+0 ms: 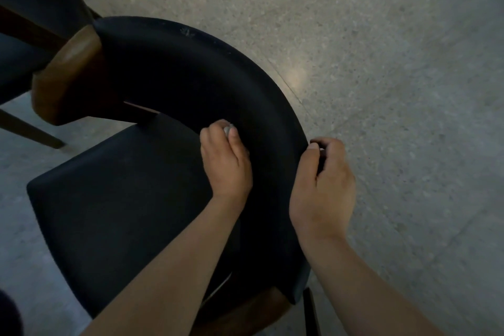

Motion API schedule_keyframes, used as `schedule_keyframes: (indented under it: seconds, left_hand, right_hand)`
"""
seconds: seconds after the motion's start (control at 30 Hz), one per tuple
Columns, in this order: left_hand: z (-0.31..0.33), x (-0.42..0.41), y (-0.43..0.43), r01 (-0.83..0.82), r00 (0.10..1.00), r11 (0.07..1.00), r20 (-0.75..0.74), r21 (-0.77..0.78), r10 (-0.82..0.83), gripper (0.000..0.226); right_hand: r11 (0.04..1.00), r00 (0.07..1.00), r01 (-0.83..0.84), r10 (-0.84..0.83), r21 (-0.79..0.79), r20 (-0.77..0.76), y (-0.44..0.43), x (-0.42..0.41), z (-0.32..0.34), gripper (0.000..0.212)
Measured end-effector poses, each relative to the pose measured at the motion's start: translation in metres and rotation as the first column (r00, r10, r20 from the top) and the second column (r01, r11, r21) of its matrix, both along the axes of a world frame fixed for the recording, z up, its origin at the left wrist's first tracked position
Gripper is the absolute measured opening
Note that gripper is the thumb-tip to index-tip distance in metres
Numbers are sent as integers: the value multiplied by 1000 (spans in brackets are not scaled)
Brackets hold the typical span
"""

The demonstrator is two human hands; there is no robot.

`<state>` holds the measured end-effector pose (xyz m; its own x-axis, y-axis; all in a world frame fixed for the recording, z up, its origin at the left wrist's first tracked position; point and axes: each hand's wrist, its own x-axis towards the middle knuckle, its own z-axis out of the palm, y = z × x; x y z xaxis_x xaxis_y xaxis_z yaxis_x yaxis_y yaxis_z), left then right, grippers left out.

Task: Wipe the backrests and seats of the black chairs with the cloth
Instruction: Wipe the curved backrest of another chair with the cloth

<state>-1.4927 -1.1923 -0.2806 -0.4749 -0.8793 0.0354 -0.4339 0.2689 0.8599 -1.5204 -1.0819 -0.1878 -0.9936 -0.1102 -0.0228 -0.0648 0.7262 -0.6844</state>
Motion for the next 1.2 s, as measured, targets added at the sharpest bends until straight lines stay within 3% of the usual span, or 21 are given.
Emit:
schedule_keyframes:
  seconds: [0.17,0.3,0.37,0.43,0.5,0.6,0.7,0.8,0.9,1.0,1.1,1.2]
  left_hand:
    - [-9,2,-6,-27,998,990,54,140,20,28]
    - [-38,25,-13,-119,958,869,286,480,-27,29]
    - [-44,37,-9,-140,925,842,372,521,-77,28]
    - [-32,40,-5,-107,958,885,286,453,-31,28]
    - [-5,36,-9,-24,996,945,84,326,-4,27]
    - [50,23,-21,151,979,976,-160,158,-125,12]
    - [100,3,-27,301,918,952,-287,58,-272,15]
    - [118,-15,-27,446,851,888,-253,-112,-459,18]
    - [109,-20,-24,594,787,759,-6,-266,-617,22]
    - [107,-19,-25,678,731,681,162,-275,-663,37]
    - [113,-19,-34,739,670,638,133,-217,-731,31]
    - [118,-19,-35,727,672,665,-24,-172,-741,16]
  right_hand:
    - [1000,1000,-6,6,-5,-10,-1,0,0,26]
    - [1000,1000,-6,6,-2,-26,-2,0,-1,32]
    - [1000,1000,-7,7,5,-28,-2,0,0,30]
    - [1000,1000,-7,7,14,-24,-2,0,0,26]
    - [1000,999,1,-1,7,-32,-1,1,1,24]
    - [999,999,21,-23,-37,-34,-1,2,0,29]
    - [997,998,35,-38,-62,-52,-2,2,1,35]
    - [998,997,37,-41,-51,-68,-2,2,1,37]
    - [999,995,32,-35,-30,-89,-2,2,0,37]
    - [999,995,35,-38,-36,-95,-2,2,1,37]
    - [998,995,41,-44,-37,-87,-2,2,0,37]
    - [999,995,41,-43,-22,-93,-3,2,0,36]
